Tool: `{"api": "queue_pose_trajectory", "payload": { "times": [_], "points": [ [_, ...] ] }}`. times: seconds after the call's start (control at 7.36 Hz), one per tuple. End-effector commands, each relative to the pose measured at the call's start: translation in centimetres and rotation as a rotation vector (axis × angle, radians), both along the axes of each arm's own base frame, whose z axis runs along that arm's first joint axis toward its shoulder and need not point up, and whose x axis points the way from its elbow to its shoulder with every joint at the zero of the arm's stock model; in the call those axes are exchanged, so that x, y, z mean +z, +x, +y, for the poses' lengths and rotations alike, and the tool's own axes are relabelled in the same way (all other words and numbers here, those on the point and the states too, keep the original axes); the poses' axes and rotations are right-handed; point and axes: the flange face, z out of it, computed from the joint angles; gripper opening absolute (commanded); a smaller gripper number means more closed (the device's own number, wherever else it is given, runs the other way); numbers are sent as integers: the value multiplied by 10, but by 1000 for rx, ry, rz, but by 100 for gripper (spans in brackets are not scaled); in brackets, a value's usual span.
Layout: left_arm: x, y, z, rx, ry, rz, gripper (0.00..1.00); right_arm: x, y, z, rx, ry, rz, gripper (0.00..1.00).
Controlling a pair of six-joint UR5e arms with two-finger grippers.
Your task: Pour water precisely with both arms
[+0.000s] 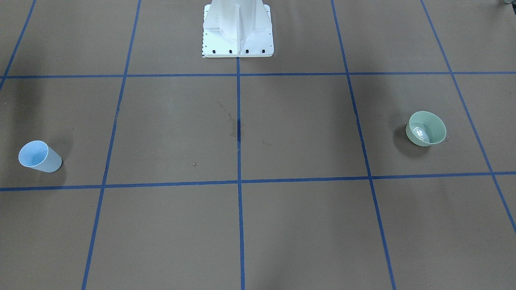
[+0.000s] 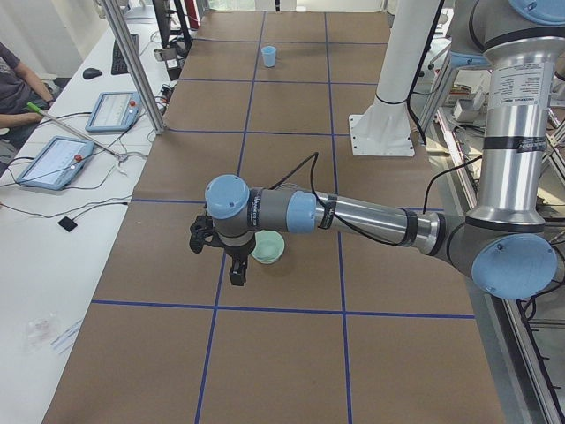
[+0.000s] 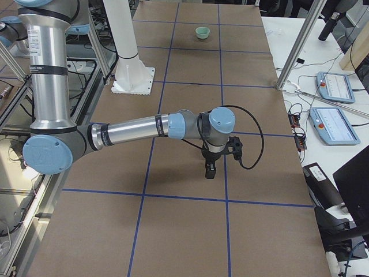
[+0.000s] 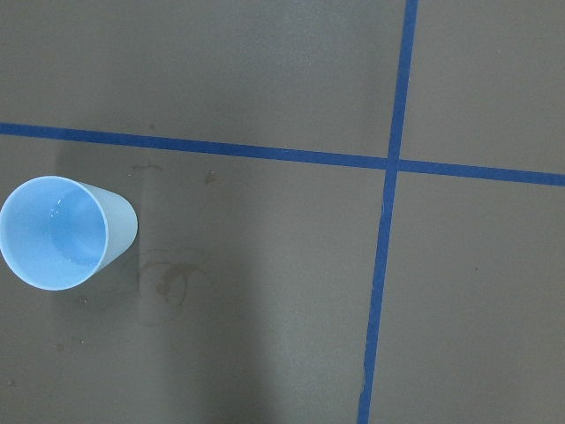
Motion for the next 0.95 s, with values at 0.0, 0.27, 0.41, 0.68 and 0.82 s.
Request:
{"api": "queue_pose_trajectory", "payload": {
  "times": [0.0,0.27,0.41,0.68,0.82],
  "points": [
    [-8,1,0,0,24,1,100,1,-1,0,-1,-2,0,100],
    [-3,0,1,-1,18,-4,100,-8,-1,-6,-9,27,-1,100],
    [-1,1,1,2,16,2,100,-8,-1,-5,-5,52,-3,100],
    [-2,4,-1,10,24,5,100,2,-1,0,-1,33,-7,100],
    [-7,43,-5,78,57,9,100,5,-2,-1,-6,30,-7,100]
  ]
}}
